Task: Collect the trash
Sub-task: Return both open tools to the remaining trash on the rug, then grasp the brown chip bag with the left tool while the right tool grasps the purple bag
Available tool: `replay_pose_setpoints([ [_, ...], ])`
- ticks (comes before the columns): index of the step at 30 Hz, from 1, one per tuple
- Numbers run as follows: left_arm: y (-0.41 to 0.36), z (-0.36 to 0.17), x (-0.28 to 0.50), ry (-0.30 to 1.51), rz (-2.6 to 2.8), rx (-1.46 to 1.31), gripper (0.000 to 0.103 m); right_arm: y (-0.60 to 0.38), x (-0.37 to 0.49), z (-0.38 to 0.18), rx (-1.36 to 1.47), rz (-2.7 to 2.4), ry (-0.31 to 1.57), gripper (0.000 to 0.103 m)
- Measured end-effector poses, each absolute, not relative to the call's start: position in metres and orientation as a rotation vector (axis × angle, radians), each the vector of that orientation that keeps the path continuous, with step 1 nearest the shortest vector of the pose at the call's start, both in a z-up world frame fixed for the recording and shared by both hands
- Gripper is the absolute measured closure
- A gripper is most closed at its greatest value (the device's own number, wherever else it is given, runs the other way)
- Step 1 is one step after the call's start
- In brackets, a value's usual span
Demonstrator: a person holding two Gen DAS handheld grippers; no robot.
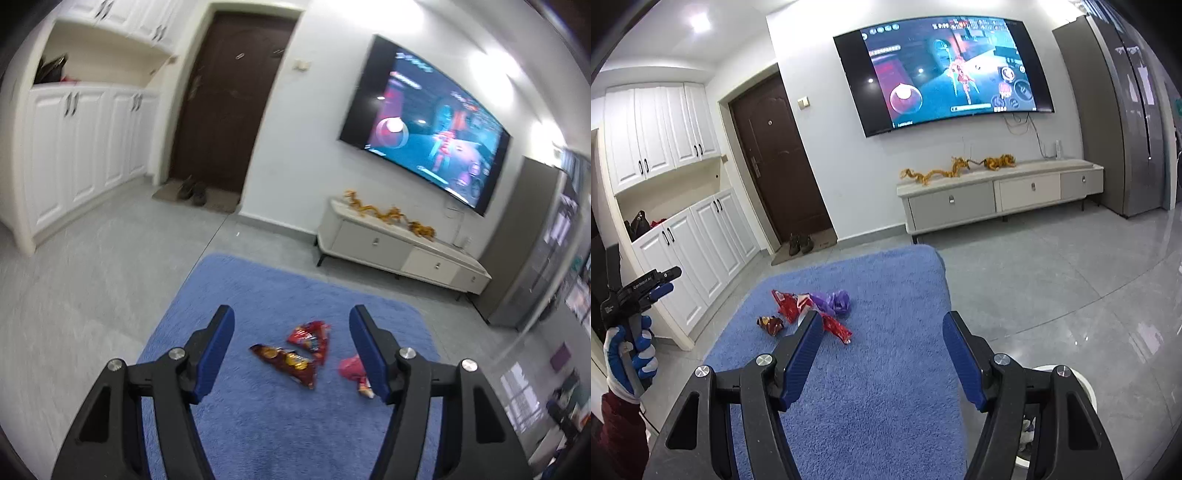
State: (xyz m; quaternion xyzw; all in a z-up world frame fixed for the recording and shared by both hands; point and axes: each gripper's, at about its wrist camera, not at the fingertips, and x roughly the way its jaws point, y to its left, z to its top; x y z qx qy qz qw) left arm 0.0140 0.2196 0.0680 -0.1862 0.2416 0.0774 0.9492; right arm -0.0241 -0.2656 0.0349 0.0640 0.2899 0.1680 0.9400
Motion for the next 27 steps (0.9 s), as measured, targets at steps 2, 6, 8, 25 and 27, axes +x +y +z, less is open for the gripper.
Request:
replay_pose_setpoints([
  [2,0.228,0.054,0.019,0.515,0.166,-0.410,0.040,-0.259,-0.015,0.028,0.130,0.351,0.617,0.038],
  [6,0.231,0.029,0.038,0.576,0.162,-0.411,0.040,-0.242,0.006,0.018,0.117,0.369,0.654,0.038],
  [8,0.230,0.020,0.050,0.599,0.152,-0.408,0.040,-0.234,0.017,0.013,0.109,0.381,0.668,0.038],
  [25,0.207,-0.087,0.157,0.860,0.125,-0.444,0.040,-0.144,0.144,-0.043,0.090,0.526,0.810,0.038],
  [27,0.203,-0.095,0.165,0.876,0.136,-0.426,0.040,-0.131,0.159,-0.053,0.092,0.539,0.824,0.038],
])
